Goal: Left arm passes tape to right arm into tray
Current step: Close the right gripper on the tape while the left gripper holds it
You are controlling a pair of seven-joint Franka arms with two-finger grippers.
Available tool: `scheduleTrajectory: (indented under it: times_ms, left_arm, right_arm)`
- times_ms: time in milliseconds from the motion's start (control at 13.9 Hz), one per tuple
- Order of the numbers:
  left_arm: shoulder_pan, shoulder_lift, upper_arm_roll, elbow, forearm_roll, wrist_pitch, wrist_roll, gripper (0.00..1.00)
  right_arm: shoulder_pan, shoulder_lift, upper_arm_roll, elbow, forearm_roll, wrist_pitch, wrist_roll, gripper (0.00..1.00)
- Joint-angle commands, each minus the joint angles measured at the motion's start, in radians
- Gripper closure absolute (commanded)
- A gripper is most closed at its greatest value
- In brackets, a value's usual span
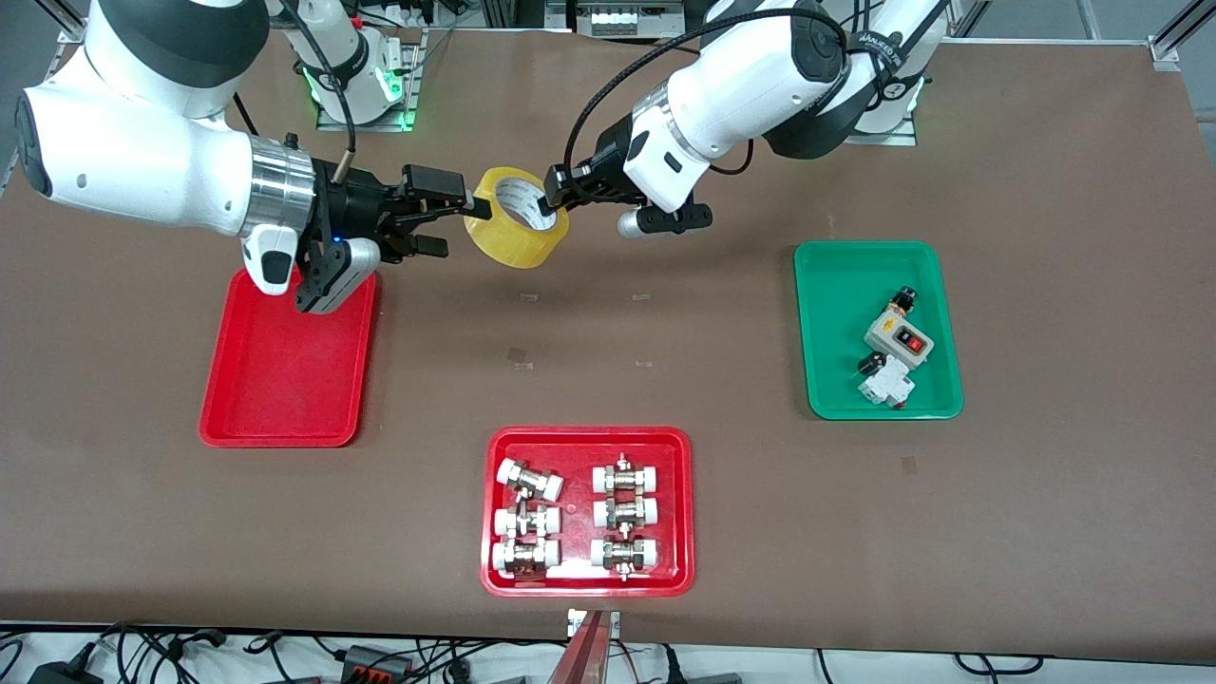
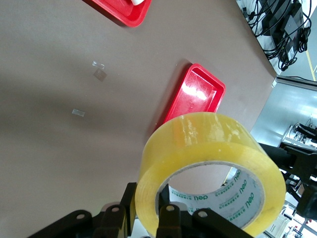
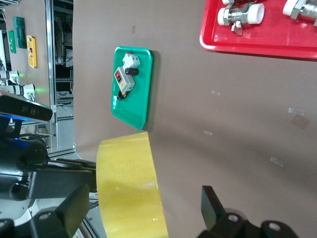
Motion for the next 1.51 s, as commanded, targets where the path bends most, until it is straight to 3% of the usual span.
scheduleTrajectory:
  times_ms: [0,502,574,789,861,1004,1291,1363,1435]
  left_arm:
    - [-0.002,0.015,-0.005,0.030,-0.027,0.007,0.002,0.92]
    - [-0.002,0.015,-0.005,0.028,-0.027,0.007,0.002,0.92]
    - [-0.002,0.015,-0.005,0.028,-0.027,0.007,0.002,0.92]
    - [-0.004,0.015,-0.005,0.030,-0.027,0.007,0.002,0.92]
    - [-0.002,0.015,-0.005,0.028,-0.027,0.005,0.002,0.92]
    - [-0.004,0.015,-0.005,0.028,-0.027,0.005,0.002,0.92]
    - [-0.013,0.015,-0.005,0.028,-0.027,0.003,0.003,0.90]
    - [-0.013,0.015,-0.005,0.028,-0.027,0.002,0.005,0.65]
    - [-0.013,0.015,-0.005,0.028,-0.027,0.000,0.006,0.20]
  right_arm:
    - [0.030,0.022,-0.007,0.023,0.017,0.003,-0.002,0.00]
    - [0.036,0.028,-0.007,0.020,0.010,0.001,-0.016,0.02]
    - [0.036,0.029,-0.007,0.020,0.010,0.001,-0.016,0.14]
    - [0.053,0.028,-0.007,0.020,0.005,0.001,-0.018,0.27]
    - [0.053,0.028,-0.007,0.020,0.005,-0.003,-0.015,0.43]
    - [0.050,0.028,-0.007,0.021,0.007,-0.005,-0.015,0.63]
    - [0.050,0.028,-0.007,0.021,0.008,-0.004,-0.013,0.68]
    - [0.050,0.028,-0.007,0.021,0.008,-0.004,-0.016,0.68]
    - [0.050,0.028,-0.007,0.021,0.008,-0.004,-0.018,0.69]
